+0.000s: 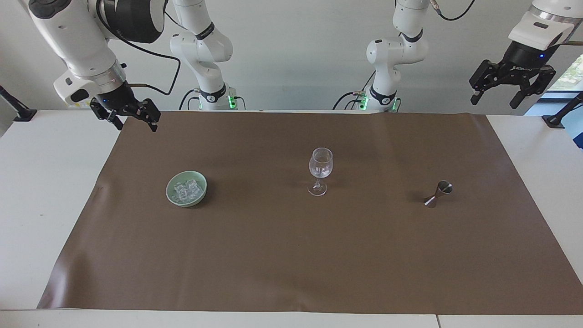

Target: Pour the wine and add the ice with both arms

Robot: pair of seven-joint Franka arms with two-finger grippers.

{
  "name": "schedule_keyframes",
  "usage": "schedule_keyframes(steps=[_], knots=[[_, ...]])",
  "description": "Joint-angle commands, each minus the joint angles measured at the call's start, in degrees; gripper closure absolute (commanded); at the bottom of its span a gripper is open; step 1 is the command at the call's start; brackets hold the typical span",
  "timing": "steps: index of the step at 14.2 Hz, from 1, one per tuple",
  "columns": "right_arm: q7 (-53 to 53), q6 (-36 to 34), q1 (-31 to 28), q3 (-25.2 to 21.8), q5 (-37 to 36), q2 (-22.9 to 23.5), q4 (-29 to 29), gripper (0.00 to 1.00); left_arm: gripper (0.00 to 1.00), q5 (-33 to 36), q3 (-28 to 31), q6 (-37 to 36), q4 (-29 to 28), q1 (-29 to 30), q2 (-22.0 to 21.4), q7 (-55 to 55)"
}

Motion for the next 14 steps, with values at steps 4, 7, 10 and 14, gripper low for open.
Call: schedule_keyframes(steps=[4, 7, 10, 14], knots=[[-0.63, 0.49, 1.25, 0.49, 0.26, -0.6, -0.88, 0.0, 0.0, 0.07, -0.33, -2.84, 0.12, 0.11, -0.14, -0.26], [-0.62, 0.58, 1.78, 0.49, 0.34, -0.42, -0.71, 0.0, 0.0, 0.77, -0.33, -3.03, 1.18, 0.02, 1.45, -0.17], [-0.63, 0.67, 1.78, 0.49, 0.26, -0.34, -0.62, 0.0, 0.0, 0.86, -0.33, -2.23, 0.22, 0.11, 0.93, 0.0], [-0.54, 0.67, 1.26, 0.49, 0.26, -0.34, -0.62, 0.0, 0.0, 0.86, -0.33, -2.32, -0.14, 0.19, 0.66, -0.17]])
